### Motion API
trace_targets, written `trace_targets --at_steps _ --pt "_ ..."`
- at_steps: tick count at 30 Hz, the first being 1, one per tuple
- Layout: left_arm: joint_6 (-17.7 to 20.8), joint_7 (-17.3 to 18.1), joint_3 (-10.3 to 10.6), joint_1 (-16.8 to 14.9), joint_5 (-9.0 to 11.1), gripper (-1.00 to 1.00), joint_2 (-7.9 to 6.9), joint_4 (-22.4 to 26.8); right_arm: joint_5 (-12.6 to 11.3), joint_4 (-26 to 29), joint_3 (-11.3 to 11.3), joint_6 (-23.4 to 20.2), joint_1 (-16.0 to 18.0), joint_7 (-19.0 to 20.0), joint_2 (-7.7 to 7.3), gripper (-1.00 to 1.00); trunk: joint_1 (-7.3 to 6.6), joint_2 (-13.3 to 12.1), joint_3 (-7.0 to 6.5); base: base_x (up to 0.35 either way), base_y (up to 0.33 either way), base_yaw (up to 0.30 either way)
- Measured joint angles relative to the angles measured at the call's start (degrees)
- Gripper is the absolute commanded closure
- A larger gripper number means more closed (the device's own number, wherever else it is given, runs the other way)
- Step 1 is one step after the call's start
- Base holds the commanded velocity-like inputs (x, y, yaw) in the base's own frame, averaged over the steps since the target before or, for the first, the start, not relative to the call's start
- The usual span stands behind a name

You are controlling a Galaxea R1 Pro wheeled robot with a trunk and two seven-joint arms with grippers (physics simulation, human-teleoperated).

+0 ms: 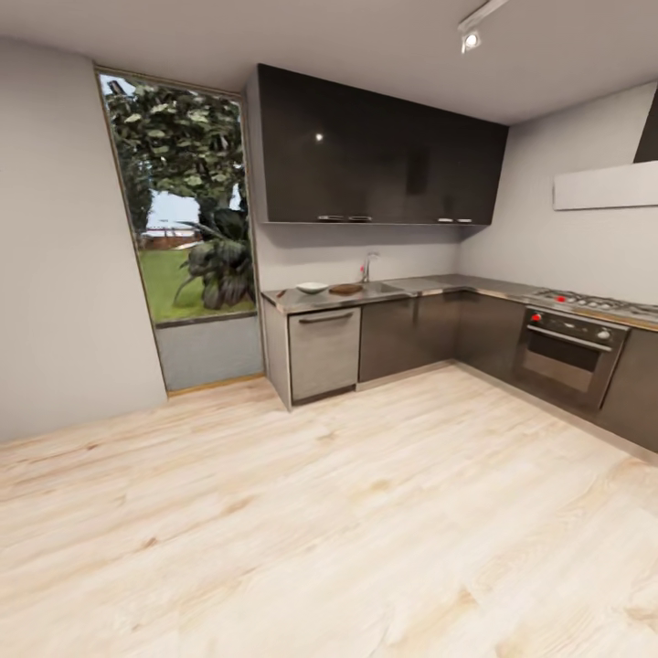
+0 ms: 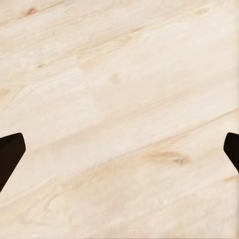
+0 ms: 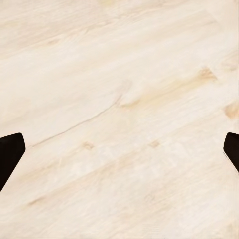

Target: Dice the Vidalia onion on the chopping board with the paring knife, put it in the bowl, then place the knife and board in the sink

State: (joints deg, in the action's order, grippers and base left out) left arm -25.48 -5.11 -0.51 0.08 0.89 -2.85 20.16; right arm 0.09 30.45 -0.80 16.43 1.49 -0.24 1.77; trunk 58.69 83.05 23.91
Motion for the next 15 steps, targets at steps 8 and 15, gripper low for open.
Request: trace_targets --at_steps 8,15 --pt "0.0 0.0 0.0 0.0 0.0 -1.0 0.04 0.0 0.0 0.0 0.0 0.0 0.0 0.0 0.0 -1.0 0.0 0.0 0.0 0.333 -0.134 0.0" --pt "0.0 0.0 0.0 0.0 0.0 -1.0 0.04 0.0 0.0 0.0 0.0 0.0 0.0 0.0 0.0 -1.0 0.0 0.0 0.0 0.333 -0.134 0.0"
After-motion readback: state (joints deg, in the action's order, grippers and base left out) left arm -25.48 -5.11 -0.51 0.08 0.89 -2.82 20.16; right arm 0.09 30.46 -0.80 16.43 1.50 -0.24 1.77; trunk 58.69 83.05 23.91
